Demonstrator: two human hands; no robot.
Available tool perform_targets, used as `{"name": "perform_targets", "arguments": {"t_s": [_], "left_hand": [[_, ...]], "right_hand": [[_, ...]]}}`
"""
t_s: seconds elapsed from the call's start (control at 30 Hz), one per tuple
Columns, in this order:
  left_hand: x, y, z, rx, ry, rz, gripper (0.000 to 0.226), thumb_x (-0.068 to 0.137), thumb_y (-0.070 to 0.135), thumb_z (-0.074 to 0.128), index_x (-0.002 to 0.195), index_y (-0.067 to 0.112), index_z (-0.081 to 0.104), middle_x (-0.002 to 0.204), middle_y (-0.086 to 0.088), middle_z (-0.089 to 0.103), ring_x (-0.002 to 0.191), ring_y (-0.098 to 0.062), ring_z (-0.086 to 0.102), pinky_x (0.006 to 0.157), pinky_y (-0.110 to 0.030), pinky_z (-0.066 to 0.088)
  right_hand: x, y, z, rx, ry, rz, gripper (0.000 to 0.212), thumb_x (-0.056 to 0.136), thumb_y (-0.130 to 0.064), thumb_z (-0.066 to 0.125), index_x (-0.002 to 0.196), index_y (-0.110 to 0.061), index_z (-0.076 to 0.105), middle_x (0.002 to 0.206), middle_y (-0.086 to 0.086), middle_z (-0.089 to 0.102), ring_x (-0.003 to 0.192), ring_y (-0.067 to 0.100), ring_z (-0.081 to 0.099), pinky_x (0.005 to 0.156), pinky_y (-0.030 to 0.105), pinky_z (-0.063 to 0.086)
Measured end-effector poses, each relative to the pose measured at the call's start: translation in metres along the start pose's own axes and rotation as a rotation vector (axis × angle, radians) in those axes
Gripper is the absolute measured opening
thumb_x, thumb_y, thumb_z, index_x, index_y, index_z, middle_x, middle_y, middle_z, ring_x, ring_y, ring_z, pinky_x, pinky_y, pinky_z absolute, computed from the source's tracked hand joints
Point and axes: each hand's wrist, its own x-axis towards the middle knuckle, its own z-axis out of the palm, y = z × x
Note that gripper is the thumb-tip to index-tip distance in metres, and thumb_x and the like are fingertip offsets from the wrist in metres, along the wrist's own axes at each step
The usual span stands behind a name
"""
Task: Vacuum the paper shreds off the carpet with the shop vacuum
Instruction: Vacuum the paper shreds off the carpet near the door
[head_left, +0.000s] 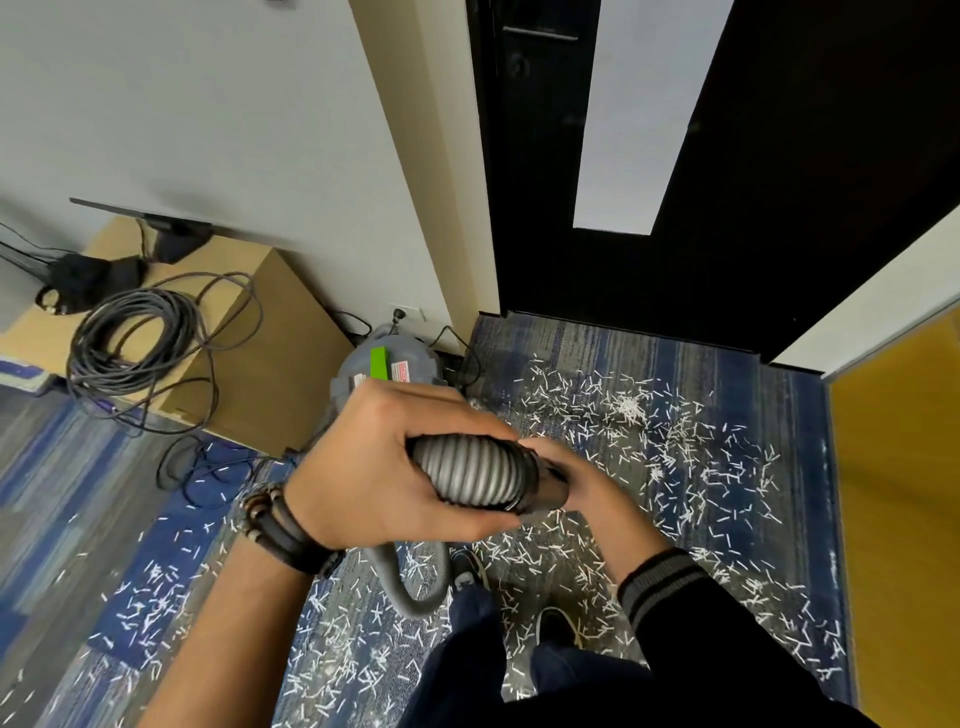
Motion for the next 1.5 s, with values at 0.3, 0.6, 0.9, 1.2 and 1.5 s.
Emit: {"name": "perform_targets", "arguments": {"t_s": [0.3, 0.6, 0.9, 1.2, 1.5], "left_hand": [[0.003, 0.011, 0.019, 0.001, -0.018, -0.033, 0.049, 0.061, 0.034, 0.102, 0.103, 0.022, 0.081, 0.093, 0.016, 0.075, 0.081, -0.005, 0.072, 0.076, -0.017, 0.054], [0.000, 0.025, 0.004, 0.050, 0.019, -0.075, 0.050, 0.061, 0.042, 0.099, 0.104, 0.024, 0.080, 0.093, 0.013, 0.078, 0.079, -0.010, 0.075, 0.069, -0.031, 0.060], [0.016, 0.033, 0.025, -0.019, -0.038, -0.045, 0.049, 0.062, 0.039, 0.099, 0.105, 0.023, 0.080, 0.094, 0.014, 0.077, 0.081, -0.008, 0.074, 0.074, -0.017, 0.055], [0.014, 0.029, -0.006, 0.068, 0.019, -0.028, 0.053, 0.062, 0.043, 0.098, 0.106, 0.021, 0.080, 0.096, 0.014, 0.079, 0.081, -0.009, 0.076, 0.072, -0.027, 0.061], [0.060, 0.013, -0.045, 0.169, 0.091, 0.055, 0.051, 0.068, 0.054, 0.089, 0.107, 0.022, 0.079, 0.093, 0.011, 0.078, 0.079, -0.008, 0.075, 0.072, -0.029, 0.059]], "right_hand": [[-0.038, -0.016, -0.032, -0.012, 0.002, 0.055, 0.013, 0.097, -0.018, 0.045, 0.105, -0.010, 0.040, 0.076, 0.006, 0.050, 0.063, 0.018, 0.051, 0.059, 0.029, 0.047], [-0.042, -0.005, 0.007, -0.048, -0.123, 0.112, 0.015, 0.095, -0.016, 0.042, 0.081, -0.015, 0.045, 0.073, 0.008, 0.044, 0.064, 0.019, 0.054, 0.057, 0.025, 0.054], [-0.063, -0.010, -0.054, 0.011, -0.010, 0.075, 0.009, 0.098, -0.013, 0.043, 0.090, -0.011, 0.041, 0.072, 0.003, 0.047, 0.059, 0.016, 0.048, 0.057, 0.029, 0.046], [-0.055, -0.030, -0.023, -0.002, -0.078, 0.125, 0.011, 0.097, -0.011, 0.049, 0.086, -0.011, 0.047, 0.069, 0.001, 0.047, 0.059, 0.014, 0.050, 0.051, 0.024, 0.049], [-0.042, -0.105, -0.002, -0.033, -0.137, 0.006, 0.019, 0.099, -0.012, 0.052, 0.116, -0.007, 0.050, 0.087, 0.011, 0.058, 0.060, 0.017, 0.064, 0.048, 0.026, 0.053]]}}
